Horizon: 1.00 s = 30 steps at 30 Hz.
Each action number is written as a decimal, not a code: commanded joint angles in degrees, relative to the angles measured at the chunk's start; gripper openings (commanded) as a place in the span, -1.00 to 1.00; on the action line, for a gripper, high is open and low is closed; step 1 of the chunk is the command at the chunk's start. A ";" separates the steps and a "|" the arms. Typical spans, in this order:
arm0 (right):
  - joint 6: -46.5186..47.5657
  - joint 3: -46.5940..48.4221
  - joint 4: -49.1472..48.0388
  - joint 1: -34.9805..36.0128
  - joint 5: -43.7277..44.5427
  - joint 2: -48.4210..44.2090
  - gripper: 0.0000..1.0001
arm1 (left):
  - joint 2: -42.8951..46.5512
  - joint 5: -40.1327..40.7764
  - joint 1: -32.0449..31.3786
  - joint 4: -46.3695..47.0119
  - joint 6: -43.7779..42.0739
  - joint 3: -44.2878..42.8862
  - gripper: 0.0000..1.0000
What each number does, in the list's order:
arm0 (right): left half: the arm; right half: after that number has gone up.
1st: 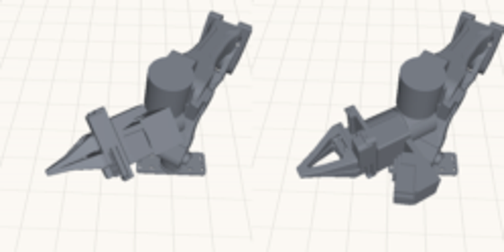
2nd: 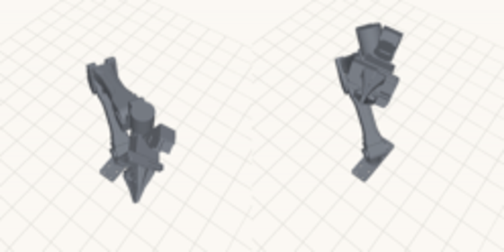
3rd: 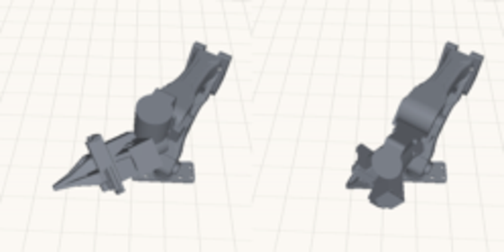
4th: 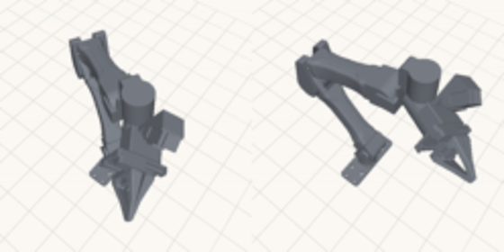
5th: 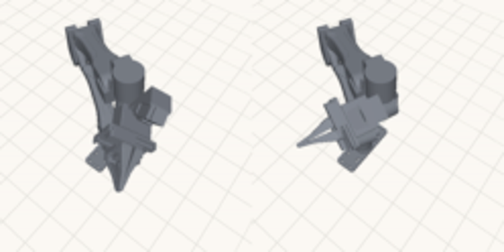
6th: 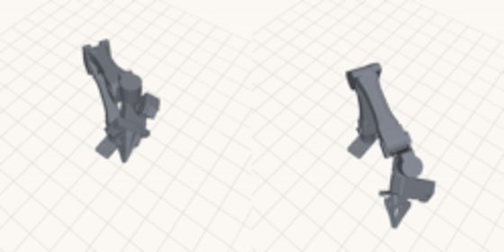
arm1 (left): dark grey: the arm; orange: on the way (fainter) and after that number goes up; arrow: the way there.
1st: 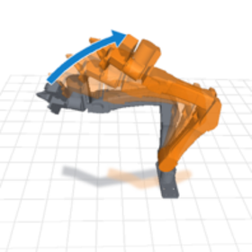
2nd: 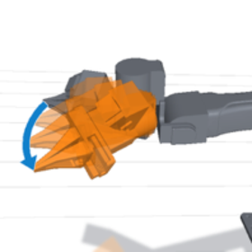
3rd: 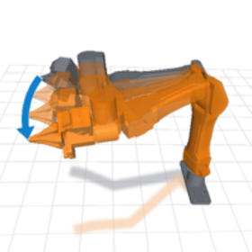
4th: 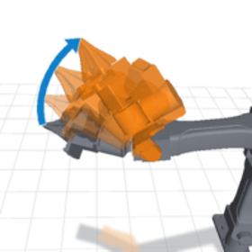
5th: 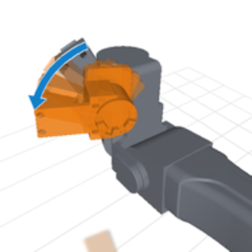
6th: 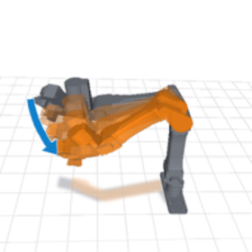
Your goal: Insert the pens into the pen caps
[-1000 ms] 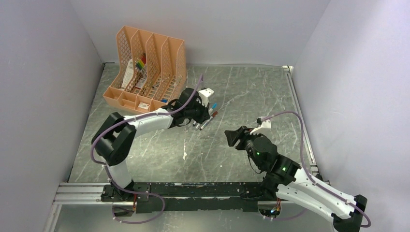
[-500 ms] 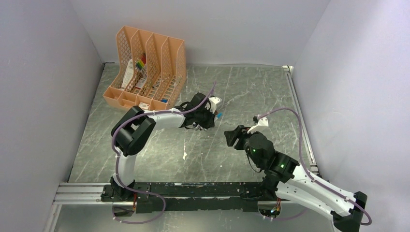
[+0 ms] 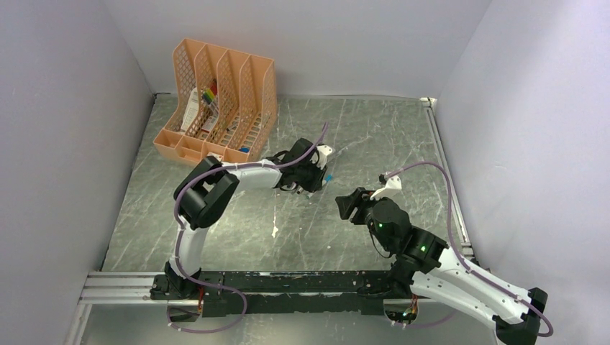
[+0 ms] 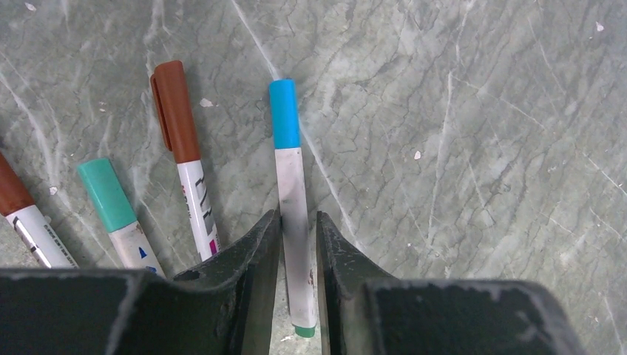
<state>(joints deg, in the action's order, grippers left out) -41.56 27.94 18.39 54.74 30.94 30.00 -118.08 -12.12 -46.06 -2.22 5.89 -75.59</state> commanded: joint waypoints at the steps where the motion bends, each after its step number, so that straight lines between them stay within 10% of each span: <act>1: -0.54 0.53 0.86 0.11 1.27 -0.45 0.12 | 3.57 2.76 -1.39 0.77 -0.88 -1.19 -0.34; 30: -1.46 0.54 2.53 0.11 2.15 -1.60 0.10 | -2.19 -0.99 -3.39 0.29 2.23 -4.03 -0.54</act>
<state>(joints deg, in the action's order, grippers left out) -42.57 27.94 20.08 54.72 31.75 29.08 -119.81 -15.64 -48.97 -1.65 8.21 -77.67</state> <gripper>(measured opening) 0.551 0.240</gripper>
